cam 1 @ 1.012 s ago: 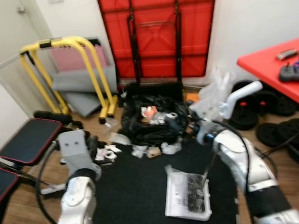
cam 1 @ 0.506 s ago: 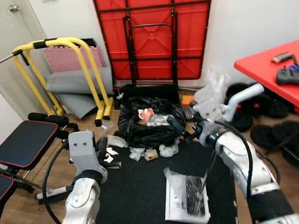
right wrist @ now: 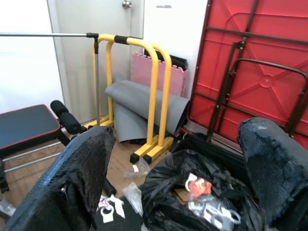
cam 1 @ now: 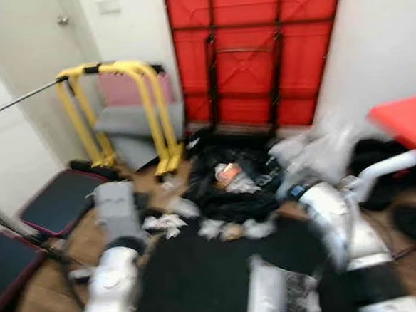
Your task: Sweep floor
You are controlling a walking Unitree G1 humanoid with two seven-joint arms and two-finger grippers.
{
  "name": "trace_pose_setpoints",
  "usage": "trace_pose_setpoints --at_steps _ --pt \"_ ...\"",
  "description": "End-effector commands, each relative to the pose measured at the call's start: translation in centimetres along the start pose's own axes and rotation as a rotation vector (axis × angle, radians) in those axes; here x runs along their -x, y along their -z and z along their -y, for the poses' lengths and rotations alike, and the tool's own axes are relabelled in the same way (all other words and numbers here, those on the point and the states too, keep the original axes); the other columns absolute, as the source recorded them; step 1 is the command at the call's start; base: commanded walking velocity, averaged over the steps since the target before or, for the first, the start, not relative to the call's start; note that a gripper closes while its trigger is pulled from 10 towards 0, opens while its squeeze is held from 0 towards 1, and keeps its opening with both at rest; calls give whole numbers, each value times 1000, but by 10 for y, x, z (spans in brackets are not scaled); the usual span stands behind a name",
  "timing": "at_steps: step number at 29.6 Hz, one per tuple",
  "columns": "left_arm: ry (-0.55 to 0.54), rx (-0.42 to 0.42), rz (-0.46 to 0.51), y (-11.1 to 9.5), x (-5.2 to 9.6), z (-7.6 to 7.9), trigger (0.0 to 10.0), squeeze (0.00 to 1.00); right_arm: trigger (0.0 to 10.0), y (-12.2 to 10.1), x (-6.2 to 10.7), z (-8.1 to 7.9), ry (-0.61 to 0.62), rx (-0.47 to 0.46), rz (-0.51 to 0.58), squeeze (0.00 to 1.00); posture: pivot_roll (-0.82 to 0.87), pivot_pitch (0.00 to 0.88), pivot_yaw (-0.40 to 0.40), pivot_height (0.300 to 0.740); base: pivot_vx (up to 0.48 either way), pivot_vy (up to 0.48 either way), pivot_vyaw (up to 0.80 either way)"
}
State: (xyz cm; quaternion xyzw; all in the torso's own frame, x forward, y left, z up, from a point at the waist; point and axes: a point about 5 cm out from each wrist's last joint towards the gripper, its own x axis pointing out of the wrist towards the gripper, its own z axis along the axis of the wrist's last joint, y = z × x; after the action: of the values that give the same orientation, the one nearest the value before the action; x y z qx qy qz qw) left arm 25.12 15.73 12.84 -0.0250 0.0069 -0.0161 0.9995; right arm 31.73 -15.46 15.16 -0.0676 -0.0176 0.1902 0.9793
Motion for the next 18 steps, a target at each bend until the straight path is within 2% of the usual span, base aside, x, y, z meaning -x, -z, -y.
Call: trace_pose_setpoints --at_steps 1,3,18 --pt "-25 -19 -18 4 2 -8 10000 0 10000 -2 -4 -6 -8 -13 12 0 -128 0 -9 740 311 0 0" --pt "-24 -19 -17 4 2 -8 10000 0 10000 -3 -4 -6 -3 -12 15 0 -128 0 -9 740 311 0 0" --pt "-20 -20 -8 3 1 -8 10000 0 10000 -5 -7 -3 32 5 17 0 -123 0 -12 740 0 0 0"
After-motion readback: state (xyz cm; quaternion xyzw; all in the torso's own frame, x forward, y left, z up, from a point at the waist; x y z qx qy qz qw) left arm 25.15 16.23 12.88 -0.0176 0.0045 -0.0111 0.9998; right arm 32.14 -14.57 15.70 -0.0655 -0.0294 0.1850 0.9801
